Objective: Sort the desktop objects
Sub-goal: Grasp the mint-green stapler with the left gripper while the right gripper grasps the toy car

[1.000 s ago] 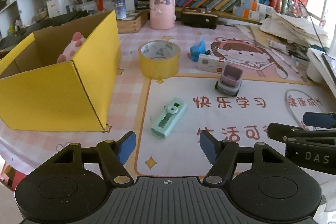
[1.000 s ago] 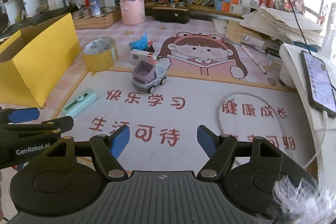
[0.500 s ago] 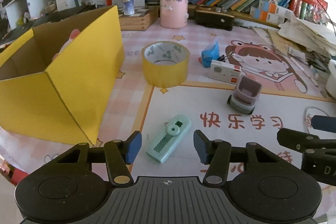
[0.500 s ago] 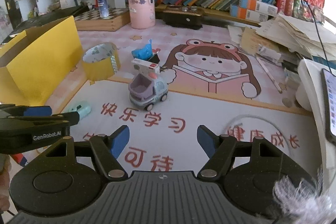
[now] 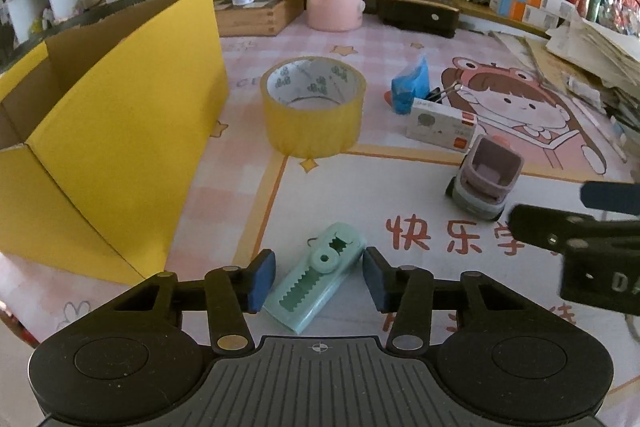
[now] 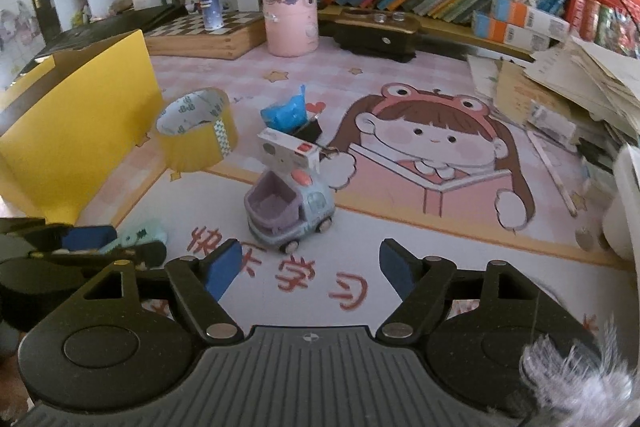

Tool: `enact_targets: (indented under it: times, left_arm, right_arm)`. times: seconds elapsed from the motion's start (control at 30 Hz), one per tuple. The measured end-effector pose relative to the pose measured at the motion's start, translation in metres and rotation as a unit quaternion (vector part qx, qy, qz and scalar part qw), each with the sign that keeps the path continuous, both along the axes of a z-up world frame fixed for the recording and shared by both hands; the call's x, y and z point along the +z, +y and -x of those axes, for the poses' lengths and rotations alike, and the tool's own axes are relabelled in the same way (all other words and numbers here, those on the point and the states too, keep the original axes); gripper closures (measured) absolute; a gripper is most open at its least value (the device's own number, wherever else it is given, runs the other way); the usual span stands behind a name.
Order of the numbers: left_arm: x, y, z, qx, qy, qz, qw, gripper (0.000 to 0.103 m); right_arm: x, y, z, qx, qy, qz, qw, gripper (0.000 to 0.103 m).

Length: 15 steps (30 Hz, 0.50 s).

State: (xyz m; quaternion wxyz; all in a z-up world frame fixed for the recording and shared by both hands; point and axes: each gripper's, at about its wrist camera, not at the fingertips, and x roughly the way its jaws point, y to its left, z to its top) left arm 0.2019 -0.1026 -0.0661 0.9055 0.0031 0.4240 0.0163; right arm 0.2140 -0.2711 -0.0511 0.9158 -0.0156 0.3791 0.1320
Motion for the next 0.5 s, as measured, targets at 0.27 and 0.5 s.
enact_targets:
  times: [0.27, 0.5]
  left_arm:
    - [0.001, -0.002, 0.0, -0.01, -0.003, 0.002, 0.9999, 0.076]
    - [0.002, -0.002, 0.0, -0.012, 0.001, 0.014, 0.9998, 0.08]
  right_arm:
    - [-0.006, 0.01, -0.024, 0.038, -0.005, 0.014, 0.999, 0.027]
    - [-0.012, 0.018, -0.039, 0.074, -0.007, 0.033, 0.997, 0.027]
